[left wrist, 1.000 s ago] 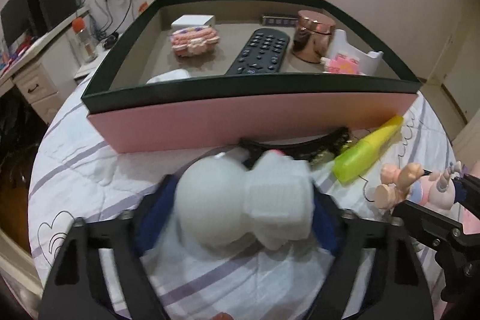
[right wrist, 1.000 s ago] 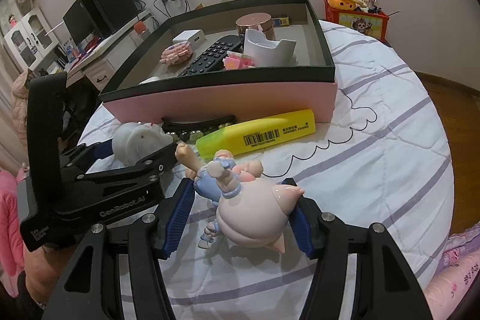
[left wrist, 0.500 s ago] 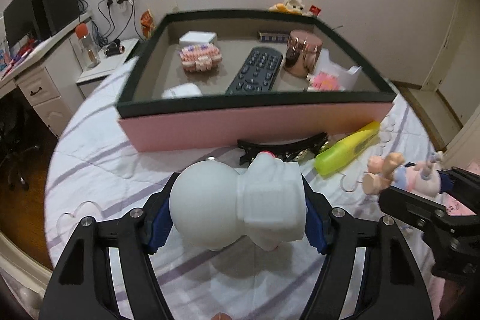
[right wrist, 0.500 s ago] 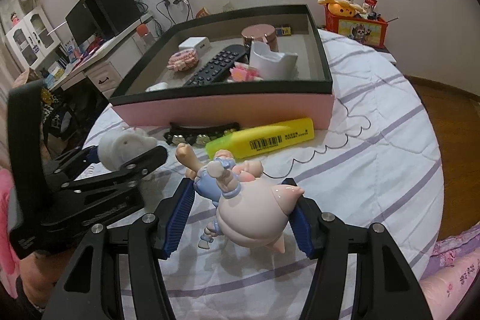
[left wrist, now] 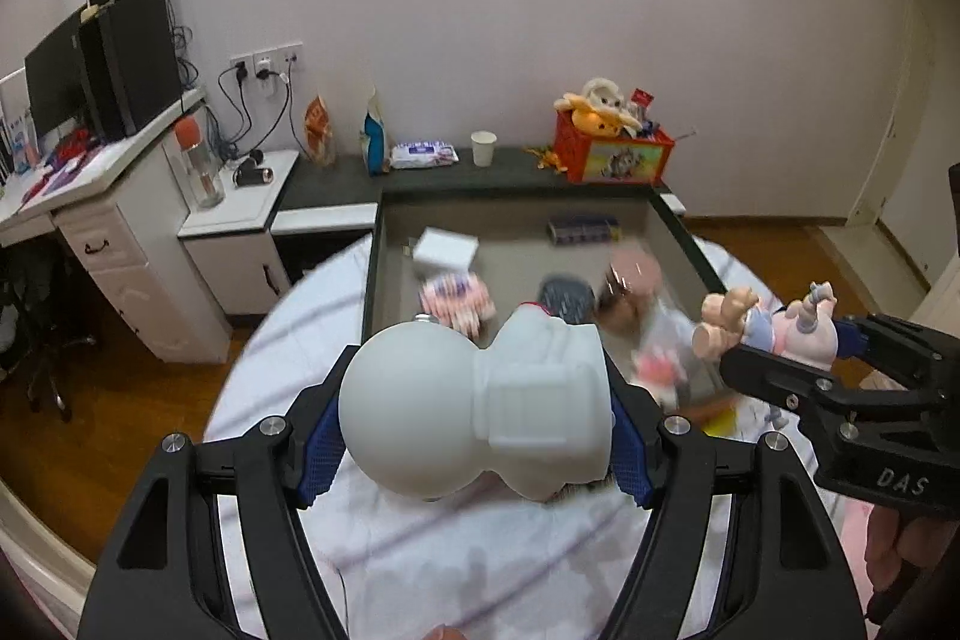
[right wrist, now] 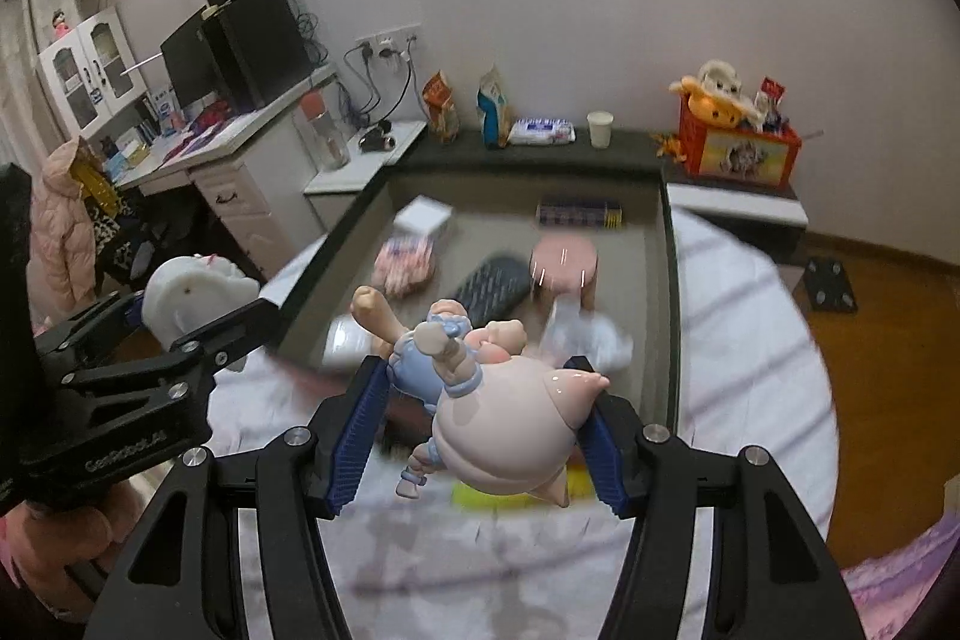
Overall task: Organize rigid objects
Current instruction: 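Carry figurine and doll over the tray and open both tools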
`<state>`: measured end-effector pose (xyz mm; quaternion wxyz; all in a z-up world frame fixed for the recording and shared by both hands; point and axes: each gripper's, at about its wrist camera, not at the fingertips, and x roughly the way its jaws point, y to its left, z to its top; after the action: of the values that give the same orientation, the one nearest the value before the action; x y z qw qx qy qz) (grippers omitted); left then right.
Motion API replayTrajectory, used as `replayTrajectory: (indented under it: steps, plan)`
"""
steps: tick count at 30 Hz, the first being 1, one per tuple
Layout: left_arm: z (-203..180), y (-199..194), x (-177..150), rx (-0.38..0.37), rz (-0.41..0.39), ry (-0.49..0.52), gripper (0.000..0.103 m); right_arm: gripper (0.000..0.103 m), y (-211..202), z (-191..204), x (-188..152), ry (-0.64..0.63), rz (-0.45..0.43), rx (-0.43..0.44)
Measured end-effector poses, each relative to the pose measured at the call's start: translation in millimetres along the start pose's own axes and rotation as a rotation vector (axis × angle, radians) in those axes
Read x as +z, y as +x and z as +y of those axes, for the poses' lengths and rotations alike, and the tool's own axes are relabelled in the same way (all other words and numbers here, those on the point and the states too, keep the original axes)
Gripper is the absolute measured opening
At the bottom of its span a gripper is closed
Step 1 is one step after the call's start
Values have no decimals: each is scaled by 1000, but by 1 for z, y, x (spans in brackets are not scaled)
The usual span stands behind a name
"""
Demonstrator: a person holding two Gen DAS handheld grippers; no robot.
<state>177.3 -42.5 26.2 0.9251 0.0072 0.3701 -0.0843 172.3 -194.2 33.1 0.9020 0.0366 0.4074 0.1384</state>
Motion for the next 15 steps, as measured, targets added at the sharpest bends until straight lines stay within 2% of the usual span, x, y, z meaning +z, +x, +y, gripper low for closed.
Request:
replayTrajectory:
  steps: [5,10,15]
  plan:
    - [4,37,35,2,17,5,73,61,35,-14,44,17,15,-31]
    - [8,91,62,8,65,6,73,61,79,-31,69,46,59,-62]
    - [7,136,75,12,107,13,73,61,119,-50,84,71,106,-94]
